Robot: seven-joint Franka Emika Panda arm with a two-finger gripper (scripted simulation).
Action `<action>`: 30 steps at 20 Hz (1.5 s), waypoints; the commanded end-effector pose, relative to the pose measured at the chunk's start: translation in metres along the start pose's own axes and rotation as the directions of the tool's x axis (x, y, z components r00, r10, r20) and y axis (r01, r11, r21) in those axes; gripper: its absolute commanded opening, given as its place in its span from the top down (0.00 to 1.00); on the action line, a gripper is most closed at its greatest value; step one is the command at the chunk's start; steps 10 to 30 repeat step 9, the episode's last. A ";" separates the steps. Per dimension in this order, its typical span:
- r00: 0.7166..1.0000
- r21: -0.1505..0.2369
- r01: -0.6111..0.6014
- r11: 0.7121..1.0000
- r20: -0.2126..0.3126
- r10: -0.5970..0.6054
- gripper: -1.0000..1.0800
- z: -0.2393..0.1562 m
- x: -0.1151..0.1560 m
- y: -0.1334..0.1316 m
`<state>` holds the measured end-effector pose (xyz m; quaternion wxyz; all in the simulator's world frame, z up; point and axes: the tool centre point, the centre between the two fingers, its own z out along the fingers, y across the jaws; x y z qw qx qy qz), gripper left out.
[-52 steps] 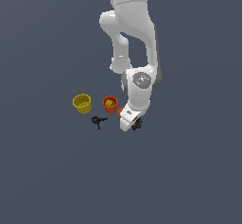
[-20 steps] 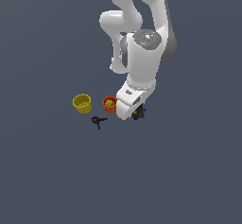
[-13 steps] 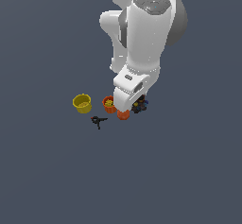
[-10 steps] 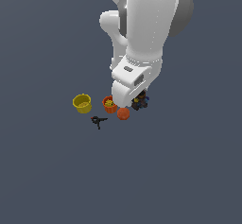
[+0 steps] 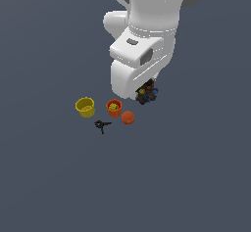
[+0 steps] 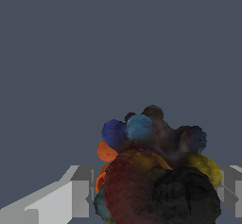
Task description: Pick up a designated object from a clutter of objects.
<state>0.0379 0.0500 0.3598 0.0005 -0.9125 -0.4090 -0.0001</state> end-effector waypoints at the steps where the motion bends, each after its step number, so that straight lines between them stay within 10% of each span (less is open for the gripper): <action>1: 1.000 0.000 0.000 1.000 0.000 0.000 1.00 -0.011 0.001 0.003; 30: 1.000 -0.001 -0.001 1.000 0.001 0.001 1.00 -0.024 0.003 0.006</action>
